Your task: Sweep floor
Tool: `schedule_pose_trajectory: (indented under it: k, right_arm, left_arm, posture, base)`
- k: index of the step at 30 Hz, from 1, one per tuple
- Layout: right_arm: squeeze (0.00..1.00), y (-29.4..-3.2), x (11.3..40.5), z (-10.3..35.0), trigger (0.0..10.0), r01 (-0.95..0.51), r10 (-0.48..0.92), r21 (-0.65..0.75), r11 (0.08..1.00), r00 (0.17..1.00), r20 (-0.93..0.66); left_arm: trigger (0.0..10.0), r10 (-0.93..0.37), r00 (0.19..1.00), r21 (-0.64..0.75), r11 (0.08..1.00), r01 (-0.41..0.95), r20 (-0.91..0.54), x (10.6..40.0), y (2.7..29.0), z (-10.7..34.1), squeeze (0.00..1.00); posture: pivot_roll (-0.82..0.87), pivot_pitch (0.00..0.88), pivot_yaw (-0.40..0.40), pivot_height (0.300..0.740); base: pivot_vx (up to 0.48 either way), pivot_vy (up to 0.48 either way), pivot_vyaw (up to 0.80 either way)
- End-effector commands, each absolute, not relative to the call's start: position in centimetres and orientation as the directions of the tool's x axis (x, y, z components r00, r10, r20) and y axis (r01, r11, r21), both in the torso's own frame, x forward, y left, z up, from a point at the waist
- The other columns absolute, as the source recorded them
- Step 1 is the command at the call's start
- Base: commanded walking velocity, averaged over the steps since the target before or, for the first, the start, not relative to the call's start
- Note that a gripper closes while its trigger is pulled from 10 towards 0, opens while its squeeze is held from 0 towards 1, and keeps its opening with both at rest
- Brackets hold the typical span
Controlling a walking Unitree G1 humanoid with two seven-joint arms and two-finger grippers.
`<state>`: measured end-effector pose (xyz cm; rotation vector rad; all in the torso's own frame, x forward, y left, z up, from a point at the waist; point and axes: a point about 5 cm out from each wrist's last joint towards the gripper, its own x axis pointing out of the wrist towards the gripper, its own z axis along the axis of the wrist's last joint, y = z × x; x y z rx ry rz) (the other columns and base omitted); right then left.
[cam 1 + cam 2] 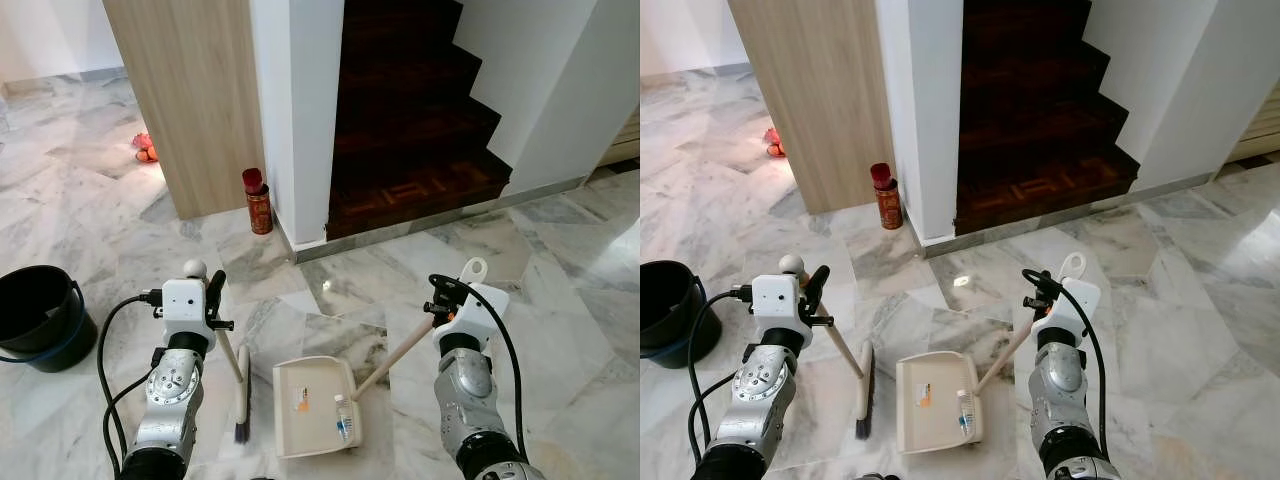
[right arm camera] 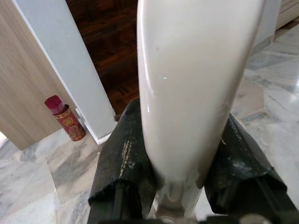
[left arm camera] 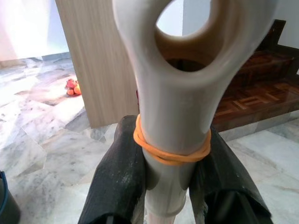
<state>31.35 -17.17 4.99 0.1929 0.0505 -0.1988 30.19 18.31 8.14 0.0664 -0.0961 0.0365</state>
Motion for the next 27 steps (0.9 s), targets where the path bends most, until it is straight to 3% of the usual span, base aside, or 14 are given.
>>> schedule_pose_trajectory:
  k: [1,22,27]
  right_arm:
    - [0.00,-17.10,32.10,6.33,10.0,0.190,-0.191,0.204,0.960,0.982,-0.016]
    - [0.00,-16.76,32.14,6.31,10.0,0.174,-0.174,0.192,0.966,0.985,-0.020]
    - [0.00,-16.56,32.17,6.36,10.0,0.166,-0.166,0.192,0.967,0.986,-0.015]
  left_arm:
    - [10.0,0.035,0.991,0.071,0.996,-0.044,0.133,30.31,18.39,9.01,0.00]
    - [10.0,0.017,0.991,0.067,0.997,-0.026,0.129,30.31,18.09,8.94,0.00]
    - [10.0,0.014,0.992,0.068,0.997,-0.022,0.129,30.33,18.01,8.94,0.00]
  posture:
    - [0.12,0.000,-0.017,0.740]
    - [0.12,0.000,-0.015,0.740]
    - [0.12,0.000,-0.015,0.740]
  base:
    - [0.000,0.000,0.00]
    - [0.000,0.000,0.00]
    - [0.000,0.000,0.73]
